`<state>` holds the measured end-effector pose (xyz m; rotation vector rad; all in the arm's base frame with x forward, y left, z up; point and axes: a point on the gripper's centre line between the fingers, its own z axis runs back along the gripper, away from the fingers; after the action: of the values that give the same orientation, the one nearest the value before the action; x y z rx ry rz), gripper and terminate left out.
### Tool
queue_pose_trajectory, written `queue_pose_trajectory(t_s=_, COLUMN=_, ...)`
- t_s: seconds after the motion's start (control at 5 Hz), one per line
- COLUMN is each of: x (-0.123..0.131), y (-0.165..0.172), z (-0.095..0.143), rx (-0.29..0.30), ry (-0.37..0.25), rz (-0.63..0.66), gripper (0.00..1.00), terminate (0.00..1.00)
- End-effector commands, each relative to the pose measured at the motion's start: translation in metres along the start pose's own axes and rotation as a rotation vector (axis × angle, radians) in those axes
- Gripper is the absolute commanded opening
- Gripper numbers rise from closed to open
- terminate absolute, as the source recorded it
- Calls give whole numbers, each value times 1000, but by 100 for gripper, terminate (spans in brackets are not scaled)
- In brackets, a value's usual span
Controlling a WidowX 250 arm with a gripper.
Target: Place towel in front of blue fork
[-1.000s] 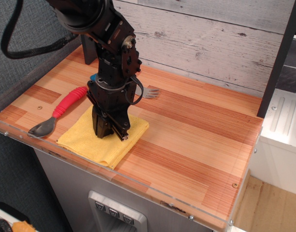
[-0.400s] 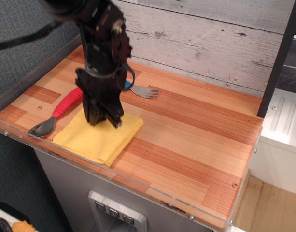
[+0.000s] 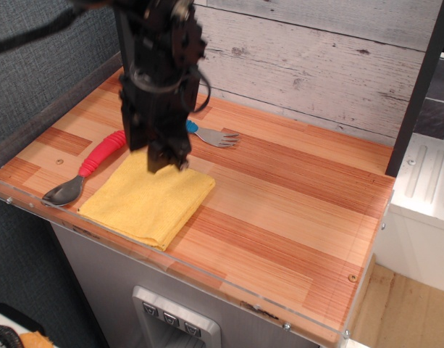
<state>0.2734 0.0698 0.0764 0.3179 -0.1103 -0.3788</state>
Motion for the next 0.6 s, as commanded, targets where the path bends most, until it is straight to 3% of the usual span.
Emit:
queue_pose_trajectory(t_s=0.0, x=16, y=1, z=43, rx=3, ry=-40, rz=46, gripper=100, terminate=0)
queue_pose_trajectory(t_s=0.2, x=32, y=-20, z=54, rx=-79, ry=-18, rz=63, gripper=100, terminate=0)
queue_pose_trajectory(t_s=0.4, x=46, y=-43, z=65, rx=-134, ry=-33, rz=49, gripper=100, terminate=0)
